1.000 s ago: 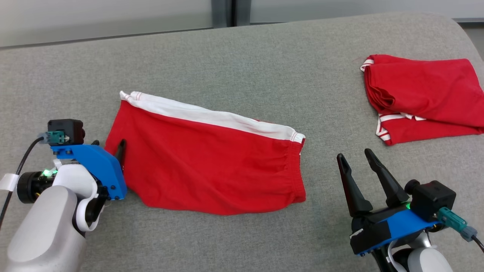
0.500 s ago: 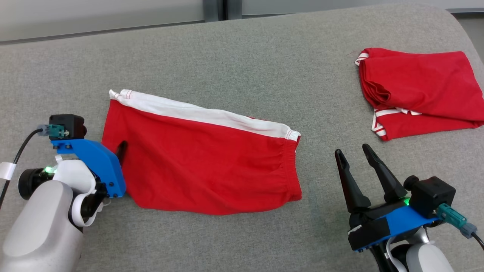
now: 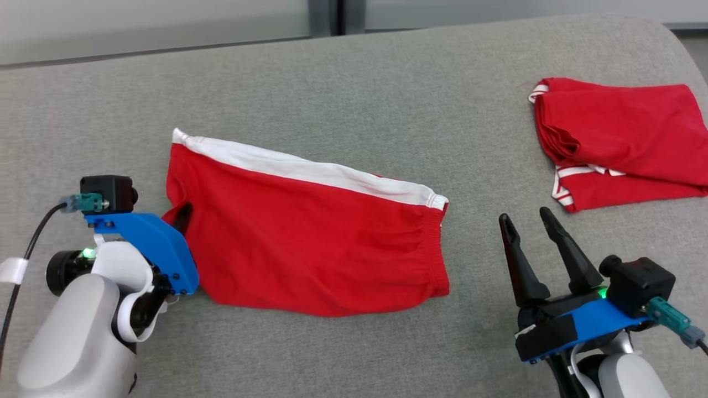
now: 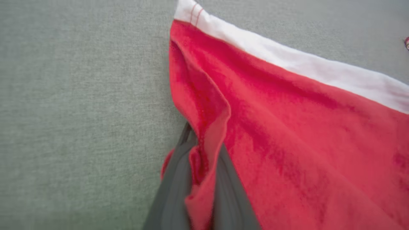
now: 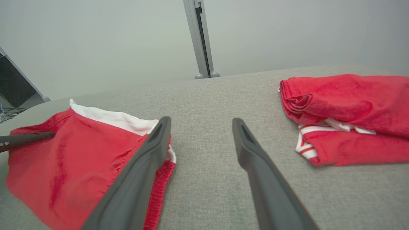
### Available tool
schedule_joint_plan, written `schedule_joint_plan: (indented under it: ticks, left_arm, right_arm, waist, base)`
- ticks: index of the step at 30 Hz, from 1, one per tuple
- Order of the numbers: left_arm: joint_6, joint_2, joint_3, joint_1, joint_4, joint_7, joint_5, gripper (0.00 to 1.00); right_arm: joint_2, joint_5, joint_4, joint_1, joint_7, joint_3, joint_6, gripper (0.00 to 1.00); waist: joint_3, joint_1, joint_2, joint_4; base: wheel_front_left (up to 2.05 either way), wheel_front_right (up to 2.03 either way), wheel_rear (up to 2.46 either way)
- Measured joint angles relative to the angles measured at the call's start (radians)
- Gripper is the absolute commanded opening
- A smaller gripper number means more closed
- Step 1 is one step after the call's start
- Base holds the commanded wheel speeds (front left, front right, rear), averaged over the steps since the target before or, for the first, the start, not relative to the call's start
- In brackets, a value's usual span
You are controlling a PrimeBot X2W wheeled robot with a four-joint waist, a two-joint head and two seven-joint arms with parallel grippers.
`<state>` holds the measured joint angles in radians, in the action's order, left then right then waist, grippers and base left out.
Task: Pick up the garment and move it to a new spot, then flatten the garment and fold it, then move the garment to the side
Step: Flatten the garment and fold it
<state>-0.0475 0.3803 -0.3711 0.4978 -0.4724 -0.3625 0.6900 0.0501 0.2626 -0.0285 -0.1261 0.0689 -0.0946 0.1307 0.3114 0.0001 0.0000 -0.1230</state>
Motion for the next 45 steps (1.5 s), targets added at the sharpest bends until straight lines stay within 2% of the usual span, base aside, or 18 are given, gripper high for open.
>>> schedule_joint_plan:
  ticks: [5,14,18,26,27,28,29,30,41,45]
  left_arm:
    - [0.014,-0.008,0.019,-0.070,0.077,0.035,0.028,0.00]
    - [0.077,-0.044,0.041,-0.248,0.207,0.079,0.075,0.00]
    - [0.092,-0.073,0.040,-0.296,0.212,0.104,0.086,0.00]
    - [0.095,-0.138,0.030,-0.322,0.158,0.168,0.096,0.00]
    - [0.097,-0.142,0.031,-0.321,0.149,0.183,0.091,0.10]
    - [0.100,-0.145,0.031,-0.317,0.142,0.195,0.089,0.36]
    - [0.100,-0.148,0.030,-0.311,0.136,0.210,0.081,0.80]
    - [0.099,-0.150,0.030,-0.305,0.132,0.228,0.072,1.00]
    - [0.089,-0.143,0.010,-0.229,0.132,0.435,-0.045,1.00]
    - [0.101,-0.157,-0.006,-0.218,0.135,0.507,-0.095,1.00]
  right_arm:
    - [0.000,-0.015,0.001,-0.001,0.000,0.030,0.000,1.00]
    - [0.000,-0.031,0.015,0.005,-0.015,0.073,0.000,1.00]
    - [0.000,-0.035,0.020,0.007,-0.027,0.089,0.000,1.00]
    - [0.000,-0.040,0.029,0.012,-0.046,0.101,0.000,1.00]
    - [0.000,-0.040,0.029,0.012,-0.047,0.101,0.000,1.00]
    - [0.000,-0.040,0.029,0.012,-0.049,0.101,0.000,1.00]
    - [0.000,-0.040,0.029,0.013,-0.050,0.101,0.000,1.00]
    - [0.000,-0.040,0.029,0.014,-0.051,0.102,0.000,1.00]
    - [0.000,-0.040,0.025,0.033,-0.059,0.115,0.000,1.00]
    - [0.000,-0.041,0.017,0.053,-0.063,0.123,0.000,1.00]
  waist:
    - [-0.028,-0.0001,0.0000,0.037]
    - [-0.075,-0.0001,0.0000,0.120]
    - [-0.088,-0.0002,0.0000,0.149]
    - [-0.105,-0.0002,0.0000,0.174]
    - [-0.107,-0.0001,0.0000,0.175]
    - [-0.110,-0.0001,0.0002,0.175]
    - [-0.113,-0.0001,0.0002,0.175]
    - [-0.115,-0.0001,0.0002,0.175]
    - [-0.165,-0.0002,0.0002,0.175]
    - [-0.192,-0.0002,0.0001,0.180]
  base:
    - [0.00,0.00,0.00]
    - [0.00,0.00,0.00]
    - [0.00,0.00,0.00]
    - [0.00,0.00,0.00]
    - [0.00,0.00,0.00]
    - [0.00,0.00,0.00]
    - [0.00,0.00,0.00]
    - [0.00,0.00,0.00]
    - [0.00,0.00,0.00]
    - [0.00,0.00,0.00]
